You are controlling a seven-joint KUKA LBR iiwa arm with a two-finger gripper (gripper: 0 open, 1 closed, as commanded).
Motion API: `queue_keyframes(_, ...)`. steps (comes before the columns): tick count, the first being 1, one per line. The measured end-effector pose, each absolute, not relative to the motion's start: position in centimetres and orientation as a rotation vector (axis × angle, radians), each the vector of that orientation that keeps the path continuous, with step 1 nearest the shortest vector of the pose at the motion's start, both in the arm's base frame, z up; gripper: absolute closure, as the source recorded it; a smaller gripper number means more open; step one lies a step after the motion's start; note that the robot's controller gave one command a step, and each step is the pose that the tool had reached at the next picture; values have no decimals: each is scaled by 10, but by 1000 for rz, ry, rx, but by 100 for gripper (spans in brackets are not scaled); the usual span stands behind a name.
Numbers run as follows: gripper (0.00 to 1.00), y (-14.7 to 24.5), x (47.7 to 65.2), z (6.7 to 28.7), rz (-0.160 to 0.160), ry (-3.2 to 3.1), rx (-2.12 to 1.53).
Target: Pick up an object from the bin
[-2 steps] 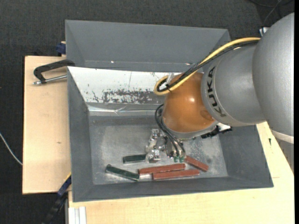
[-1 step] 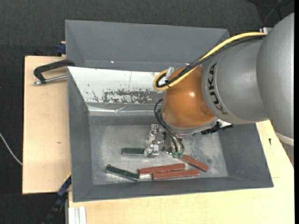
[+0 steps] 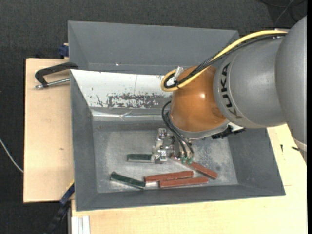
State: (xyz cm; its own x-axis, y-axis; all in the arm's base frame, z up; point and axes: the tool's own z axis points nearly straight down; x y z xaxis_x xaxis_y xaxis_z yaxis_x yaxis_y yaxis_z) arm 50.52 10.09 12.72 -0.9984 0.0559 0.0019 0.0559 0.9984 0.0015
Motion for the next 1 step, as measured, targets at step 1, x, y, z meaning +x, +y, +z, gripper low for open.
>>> queue_keyframes(1,100,95,514,133,-4,-3154,29)
